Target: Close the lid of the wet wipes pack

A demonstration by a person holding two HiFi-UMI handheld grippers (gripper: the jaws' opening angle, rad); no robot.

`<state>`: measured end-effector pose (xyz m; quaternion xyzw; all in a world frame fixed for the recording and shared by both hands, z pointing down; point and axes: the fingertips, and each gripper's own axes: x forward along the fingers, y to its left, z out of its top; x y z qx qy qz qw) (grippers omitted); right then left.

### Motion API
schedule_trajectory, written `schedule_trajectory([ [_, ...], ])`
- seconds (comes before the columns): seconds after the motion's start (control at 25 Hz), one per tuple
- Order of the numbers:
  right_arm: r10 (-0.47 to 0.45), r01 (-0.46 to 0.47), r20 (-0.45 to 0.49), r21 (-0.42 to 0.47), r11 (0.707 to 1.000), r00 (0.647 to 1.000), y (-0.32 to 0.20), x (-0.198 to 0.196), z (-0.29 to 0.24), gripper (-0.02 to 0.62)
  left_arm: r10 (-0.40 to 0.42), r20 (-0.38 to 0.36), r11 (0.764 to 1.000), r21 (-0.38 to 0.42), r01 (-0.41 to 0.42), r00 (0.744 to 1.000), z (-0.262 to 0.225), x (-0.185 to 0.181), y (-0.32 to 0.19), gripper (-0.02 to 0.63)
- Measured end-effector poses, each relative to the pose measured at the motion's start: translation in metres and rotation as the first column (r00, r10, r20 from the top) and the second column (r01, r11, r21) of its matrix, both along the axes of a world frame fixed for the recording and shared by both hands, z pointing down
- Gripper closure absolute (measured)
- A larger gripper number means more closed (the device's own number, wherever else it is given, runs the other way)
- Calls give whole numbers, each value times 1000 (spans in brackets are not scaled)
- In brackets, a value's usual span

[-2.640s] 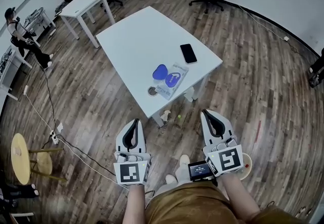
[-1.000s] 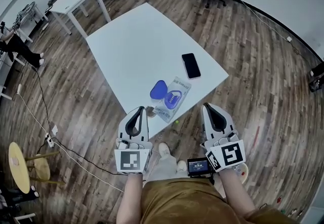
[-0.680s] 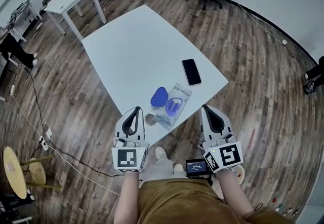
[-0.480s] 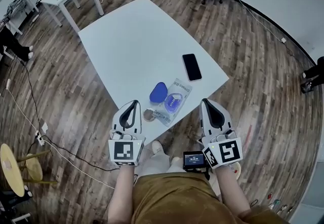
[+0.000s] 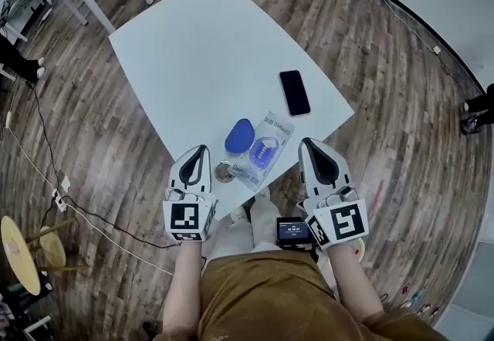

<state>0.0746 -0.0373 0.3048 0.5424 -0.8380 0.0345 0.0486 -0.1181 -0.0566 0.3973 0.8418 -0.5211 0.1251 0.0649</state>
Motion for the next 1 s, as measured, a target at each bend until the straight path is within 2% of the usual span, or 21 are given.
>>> schedule_trajectory([
  [0.16,-40,40,-28,-29,999,999,-17,2,16,588,-19,6,999,-37,19,1000,17,5,-13,600],
  [0.44,-108,105,-23,-86,991,994,-38,-8,41,588,-70,28,990,-123,73,997,50,3,-23,600],
  [0.8,-138,134,-17,-143,981,990,-51,-13,69,586,-67,39,970,-233,74,997,99,10,-22,600],
  [1.0,-145,138,-22,-178,974,989,-52,-7,84,588,-68,13,956,-284,69,998,122,16,-22,600],
])
